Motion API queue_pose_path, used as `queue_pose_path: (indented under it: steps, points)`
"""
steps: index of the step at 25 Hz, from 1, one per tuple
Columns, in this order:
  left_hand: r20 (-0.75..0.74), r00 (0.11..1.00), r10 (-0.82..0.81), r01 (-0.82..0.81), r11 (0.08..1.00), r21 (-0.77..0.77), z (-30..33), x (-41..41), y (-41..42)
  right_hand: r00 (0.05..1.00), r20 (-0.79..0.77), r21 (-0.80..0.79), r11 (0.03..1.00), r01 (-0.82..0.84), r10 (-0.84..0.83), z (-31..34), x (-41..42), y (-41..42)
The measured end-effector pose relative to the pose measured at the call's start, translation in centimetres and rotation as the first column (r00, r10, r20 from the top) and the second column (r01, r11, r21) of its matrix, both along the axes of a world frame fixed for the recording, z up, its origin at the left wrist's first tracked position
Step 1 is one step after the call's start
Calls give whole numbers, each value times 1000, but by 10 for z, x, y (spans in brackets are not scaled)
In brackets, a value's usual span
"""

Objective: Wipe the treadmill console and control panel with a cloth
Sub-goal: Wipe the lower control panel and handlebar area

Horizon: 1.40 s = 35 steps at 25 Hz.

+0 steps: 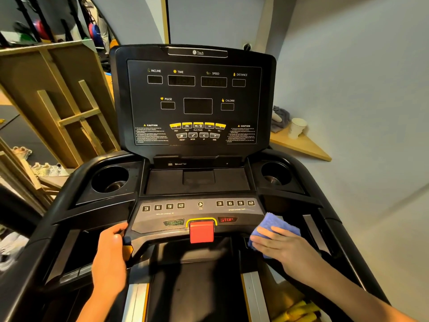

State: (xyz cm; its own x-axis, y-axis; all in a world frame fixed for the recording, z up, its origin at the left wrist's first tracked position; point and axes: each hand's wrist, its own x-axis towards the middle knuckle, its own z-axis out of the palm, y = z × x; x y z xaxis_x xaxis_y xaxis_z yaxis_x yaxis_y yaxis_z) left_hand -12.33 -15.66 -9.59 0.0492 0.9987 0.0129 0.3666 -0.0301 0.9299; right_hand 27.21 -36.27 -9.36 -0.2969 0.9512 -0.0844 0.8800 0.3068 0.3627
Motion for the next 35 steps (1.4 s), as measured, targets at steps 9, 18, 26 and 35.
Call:
queue_pose_path:
  steps: [9, 18, 26, 35]
  points:
    - [14, 1000, -24, 24, 1000, -6, 5, 0, -1, 940, -341, -16, 1000, 7, -12, -2, 22, -25]
    - [-43, 999, -8, 8, 1000, 4, -3, -4, 2, 721, -628, -147, 955, 259, -293, 10, 27, -39]
    - [-96, 995, -10, 11, 1000, 7, -2, -3, 4, 106, -842, -369, 708, 602, -528, 68, 20, -34]
    - [-137, 990, -18, 21, 1000, 22, 3, 1, 2, 90, -755, -378, 543, 750, -650, 56, -48, 89]
